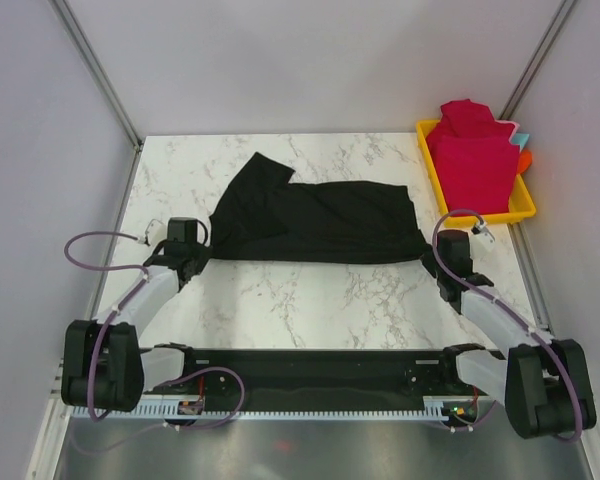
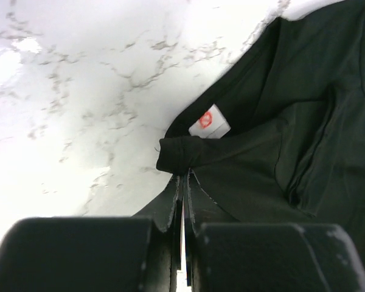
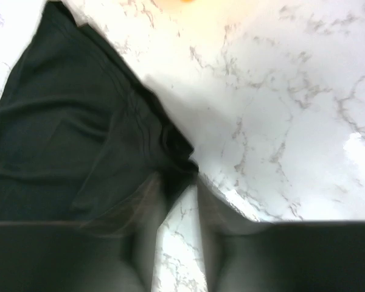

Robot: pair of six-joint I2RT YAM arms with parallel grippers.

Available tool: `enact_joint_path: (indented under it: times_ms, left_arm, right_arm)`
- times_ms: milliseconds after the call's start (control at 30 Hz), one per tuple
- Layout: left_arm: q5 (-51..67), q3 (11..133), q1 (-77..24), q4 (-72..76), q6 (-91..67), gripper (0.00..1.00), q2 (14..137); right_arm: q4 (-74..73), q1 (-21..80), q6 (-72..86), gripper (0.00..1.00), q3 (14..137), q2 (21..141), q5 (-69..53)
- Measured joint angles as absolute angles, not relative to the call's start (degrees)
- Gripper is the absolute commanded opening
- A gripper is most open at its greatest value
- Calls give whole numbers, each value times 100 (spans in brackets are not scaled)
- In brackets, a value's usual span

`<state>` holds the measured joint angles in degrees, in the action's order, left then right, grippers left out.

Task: Fold and stack the t-shirts
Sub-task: Fold the tshirt

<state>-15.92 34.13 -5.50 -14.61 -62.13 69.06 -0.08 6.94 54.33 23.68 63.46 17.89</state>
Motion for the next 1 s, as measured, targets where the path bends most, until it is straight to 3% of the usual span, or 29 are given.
enact_joint_path:
  times_ms: [33,100,200,333,367,633,800,1000]
  left_arm:
    - [-1608,3363,-550,-1529,-6211,4,6823]
    - [-1643,3210,-548,-1625,-6213,5,6584]
    - [-1638,2906,-548,-1743,-6211,6,6202]
    - [-1636,2641,-543,-1804,-6206,8,5999]
    - [-1636,2593,-543,-1815,-6206,8,5979]
    - [-1592,2502,-416,-1844,-6169,2,6016]
    - [-1509,2502,-311,-1837,-6108,2,6075]
    - [-1413,2502,-207,-1820,-6038,2,6077]
  right_arm:
    - [-132,698,5426,59,2355,6156,1850]
    - [-294,692,5295,64,2329,5710,1990]
    - [-242,733,4862,60,2331,5057,1957]
    - [86,1402,4224,50,2587,5135,1643]
    - [121,1712,4036,40,2770,5376,1555]
    - [226,4274,2751,0,5284,8320,1072]
    - [-54,5135,2244,0,7352,10499,943]
    - [-554,5422,2165,0,8621,11911,727]
